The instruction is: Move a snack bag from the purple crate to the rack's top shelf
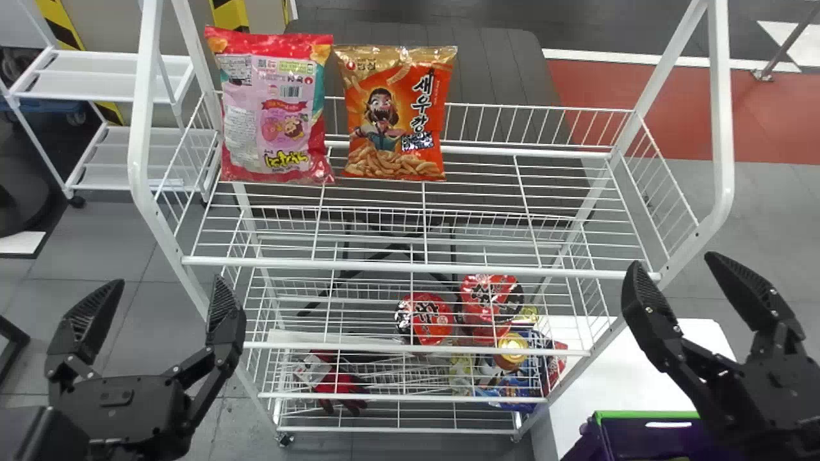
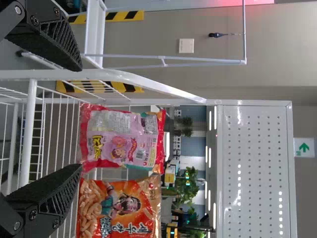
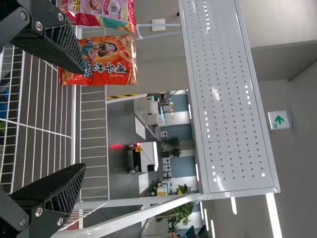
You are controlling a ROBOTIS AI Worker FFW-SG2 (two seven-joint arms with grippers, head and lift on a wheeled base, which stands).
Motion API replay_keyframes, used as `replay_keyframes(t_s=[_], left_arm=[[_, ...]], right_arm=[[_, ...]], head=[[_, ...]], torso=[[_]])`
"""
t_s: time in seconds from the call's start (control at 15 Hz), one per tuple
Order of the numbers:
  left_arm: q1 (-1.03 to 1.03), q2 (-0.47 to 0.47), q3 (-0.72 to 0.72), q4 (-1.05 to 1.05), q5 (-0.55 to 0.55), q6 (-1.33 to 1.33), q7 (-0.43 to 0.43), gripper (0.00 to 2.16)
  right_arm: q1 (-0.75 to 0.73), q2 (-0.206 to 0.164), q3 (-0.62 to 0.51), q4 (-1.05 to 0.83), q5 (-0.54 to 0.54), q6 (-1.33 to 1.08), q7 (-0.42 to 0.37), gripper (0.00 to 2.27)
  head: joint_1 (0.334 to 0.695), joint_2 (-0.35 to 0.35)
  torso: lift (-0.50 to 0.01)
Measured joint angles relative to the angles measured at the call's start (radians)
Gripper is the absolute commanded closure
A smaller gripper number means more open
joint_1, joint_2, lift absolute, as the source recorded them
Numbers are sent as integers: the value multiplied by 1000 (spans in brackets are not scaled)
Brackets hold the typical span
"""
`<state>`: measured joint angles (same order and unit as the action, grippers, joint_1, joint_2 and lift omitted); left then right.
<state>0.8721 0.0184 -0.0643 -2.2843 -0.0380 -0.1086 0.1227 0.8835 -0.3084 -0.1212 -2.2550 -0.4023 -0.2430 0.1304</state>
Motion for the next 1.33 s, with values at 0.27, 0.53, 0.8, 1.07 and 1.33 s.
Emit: replay_keyframes(t_s=[0.27,0.53,0.8,1.07,1.33], left_arm=[[1,0,1,-1,0,-2,0,134],[1,-1,0,-1,0,-3,0,134],[0,-2,0,0,0,-3,0,134],[-2,-2,0,2,1,-3,0,134],[-4,-2,0,2,1,-3,0,134]], right_arm=[[0,0,0,1,-1,0,0,167],[0,0,0,2,-1,0,3,167],[-3,0,0,11,-1,-6,12,167],[-3,0,0,16,-1,-7,12,167],[-5,1,0,18,0,-6,12,167]], head=[[695,-62],[695,-62],[695,-61],[695,-63],[695,-64]], torso=[[-54],[-70],[-87],[-102],[-118]])
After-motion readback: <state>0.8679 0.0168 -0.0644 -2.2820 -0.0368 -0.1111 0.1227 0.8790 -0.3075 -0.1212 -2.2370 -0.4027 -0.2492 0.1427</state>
